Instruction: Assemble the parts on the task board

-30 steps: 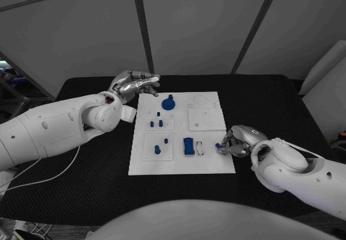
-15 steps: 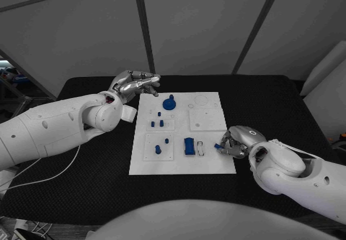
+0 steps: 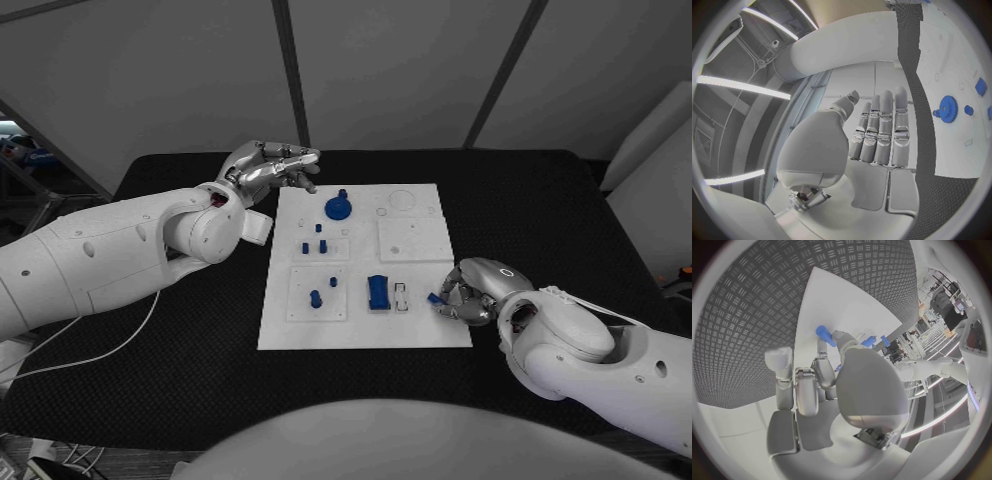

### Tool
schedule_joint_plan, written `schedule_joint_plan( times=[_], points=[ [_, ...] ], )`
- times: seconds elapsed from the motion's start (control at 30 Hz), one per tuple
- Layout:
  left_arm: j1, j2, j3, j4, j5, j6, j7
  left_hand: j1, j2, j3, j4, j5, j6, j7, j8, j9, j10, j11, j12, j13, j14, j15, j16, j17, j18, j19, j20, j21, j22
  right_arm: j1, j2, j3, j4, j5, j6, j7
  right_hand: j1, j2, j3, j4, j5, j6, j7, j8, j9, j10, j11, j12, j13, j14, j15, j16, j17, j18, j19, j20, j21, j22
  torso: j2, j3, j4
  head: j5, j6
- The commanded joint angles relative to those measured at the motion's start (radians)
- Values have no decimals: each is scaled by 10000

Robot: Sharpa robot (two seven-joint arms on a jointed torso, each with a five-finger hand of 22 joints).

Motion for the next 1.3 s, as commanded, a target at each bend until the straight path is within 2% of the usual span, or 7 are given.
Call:
schedule_joint_plan(
  times=[0.03, 0.23, 0.73, 1.0, 1.17, 1.3],
  points=[
    [13, -8, 10, 36, 23, 56, 82, -24, 63, -25, 46, 0, -94, 3, -1, 13, -73, 8, -30, 17, -66, -15, -45, -13, -25, 3, 35, -57, -15, -4, -6, -9, 135, 489, -503, -53, -204, -8, 1427, -1270, 29, -100, -27, 52, 116, 53, 18, 46, 18, 878, -72, 63, 1954, -64, 29, -18, 42, 17, -3, -4, 8, 27, 2],
    [13, -6, 10, 46, 23, 53, 86, -24, 63, -25, 46, 0, -94, 3, -1, 13, -73, 8, -30, 17, -66, -15, -45, -13, -25, 3, 35, -57, -15, 0, 136, -2, 226, 807, -945, 78, -454, -70, 1580, -1216, -137, -126, -57, 89, 180, 95, -3, 99, 61, 890, -83, 92, 2006, -70, 53, -26, 71, 61, 3, 6, 9, 10, 2],
    [14, 7, 10, 63, 23, 65, 80, -14, 78, -22, 47, 2, -93, 0, 1, 14, -75, 7, -26, 18, -67, -16, -44, -12, -23, 8, 35, -64, -22, 3, 624, 8, 4, 1382, -1254, 212, -649, -84, 1680, -1149, -180, -138, -71, 110, 220, 121, -15, 126, 83, 905, -92, 125, 2066, -80, 86, -35, 109, 118, 6, 9, 2, 54, 2],
    [15, 30, 10, 50, 23, 83, 72, -14, 78, -22, 47, 2, -93, 0, 1, 14, -75, 7, -26, 18, -67, -16, -44, -12, -23, 8, 35, -64, -22, 5, 845, 13, -173, 1719, -1229, 314, -1022, -110, 1784, -971, -152, -160, -81, 118, 259, 150, -23, 165, 118, 913, -98, 145, 2101, -88, 112, -42, 136, 157, 3, 10, 2, 61, 2],
    [15, 48, 11, 46, 23, 101, 63, -14, 78, -22, 47, 2, -93, 0, 1, 14, -75, 7, -26, 18, -67, -16, -44, -12, -23, 8, 35, -64, -22, 8, 967, 17, -300, 1887, -990, 325, -1355, -130, 1834, -789, -192, -162, -85, 118, 277, 166, -25, 189, 141, 918, -98, 156, 2122, -93, 126, -43, 147, 178, 7, 6, 11, 57, 2],
    [15, 56, 11, 42, 23, 104, 55, -14, 78, -22, 47, 2, -93, 0, 1, 14, -75, 7, -26, 18, -67, -16, -44, -12, -23, 8, 35, -64, -22, 11, 1041, 18, -390, 1965, -774, 324, -1664, -150, 1831, -608, -545, -160, -84, 111, 284, 189, -21, 236, 182, 918, -93, 156, 2122, -93, 125, -39, 139, 171, 12, 10, 11, 63, 2]
  ],
)
